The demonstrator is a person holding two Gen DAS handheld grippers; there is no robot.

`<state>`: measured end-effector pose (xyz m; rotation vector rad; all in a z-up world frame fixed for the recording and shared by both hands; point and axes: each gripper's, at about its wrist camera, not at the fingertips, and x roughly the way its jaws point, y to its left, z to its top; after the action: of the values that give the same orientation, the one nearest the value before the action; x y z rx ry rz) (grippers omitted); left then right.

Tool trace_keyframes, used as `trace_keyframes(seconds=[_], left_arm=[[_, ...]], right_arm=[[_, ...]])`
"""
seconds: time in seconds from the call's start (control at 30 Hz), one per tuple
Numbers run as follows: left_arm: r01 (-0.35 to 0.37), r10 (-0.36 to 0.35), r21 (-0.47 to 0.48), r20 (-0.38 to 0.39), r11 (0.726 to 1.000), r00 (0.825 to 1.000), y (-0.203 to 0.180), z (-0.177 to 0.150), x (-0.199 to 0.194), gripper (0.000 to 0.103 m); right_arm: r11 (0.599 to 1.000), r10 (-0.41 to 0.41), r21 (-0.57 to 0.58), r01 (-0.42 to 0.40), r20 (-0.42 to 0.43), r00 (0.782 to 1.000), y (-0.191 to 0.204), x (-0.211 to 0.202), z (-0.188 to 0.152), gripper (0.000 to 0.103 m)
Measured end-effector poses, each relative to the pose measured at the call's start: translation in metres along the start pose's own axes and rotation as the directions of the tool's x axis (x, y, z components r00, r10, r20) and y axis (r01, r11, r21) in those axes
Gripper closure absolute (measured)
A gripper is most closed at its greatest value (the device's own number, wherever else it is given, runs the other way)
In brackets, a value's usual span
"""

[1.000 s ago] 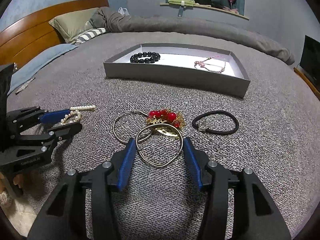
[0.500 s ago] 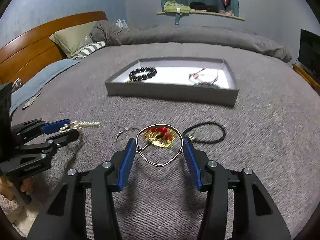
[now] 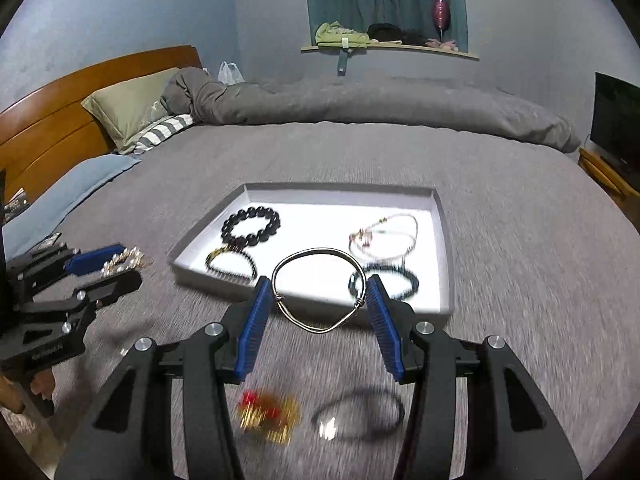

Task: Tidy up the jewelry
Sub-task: 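Carry the clip and hoop into the tray and open both tools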

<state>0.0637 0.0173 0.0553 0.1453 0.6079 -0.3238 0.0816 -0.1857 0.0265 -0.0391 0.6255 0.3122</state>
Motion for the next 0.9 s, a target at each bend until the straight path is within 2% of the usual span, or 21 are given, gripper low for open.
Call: trace_keyframes(seconds=[0.17, 0.33, 0.43, 0.63, 0.8, 0.9], left_arm=[[0.066, -0.067, -0.027, -0.036, 0.997, 0.997, 0.020, 0.044, 0.052, 0.061], [0.070, -0.070, 0.001, -0.074, 0.998, 0.995, 0.025, 0.075, 0.113, 0.061], [0.080, -0.080, -0.008, -0.127, 0.997, 0.989, 0.027, 0.081, 0.148, 0.061], [0.079, -0.086, -0.042, -0.217, 0.996, 0.972, 0.034, 0.085, 0.196, 0.061], [0.080, -0.078, -0.005, -0.299, 0.997, 0.951, 0.027, 0.082, 0.213, 0.061], [0.073, -0.060, 0.029, -0.304, 0.997, 0.951, 0.022, 0.081, 0.214, 0.061]], right_arm=[[1.000, 0.025, -0.004, -0.025, -0.062, 0.998, 0.000, 0.049, 0.020, 0.054], [0.999, 0.033, -0.019, -0.036, -0.133, 0.991, 0.002, 0.094, 0.031, 0.054], [0.998, 0.058, -0.006, -0.060, -0.186, 0.981, -0.002, 0.113, 0.032, 0.054], [0.997, 0.082, 0.022, -0.079, -0.226, 0.971, -0.011, 0.129, 0.027, 0.054], [0.997, 0.076, 0.017, -0.074, -0.260, 0.963, -0.011, 0.137, 0.023, 0.054], [0.997, 0.073, 0.017, -0.071, -0.260, 0.963, -0.011, 0.137, 0.022, 0.054]])
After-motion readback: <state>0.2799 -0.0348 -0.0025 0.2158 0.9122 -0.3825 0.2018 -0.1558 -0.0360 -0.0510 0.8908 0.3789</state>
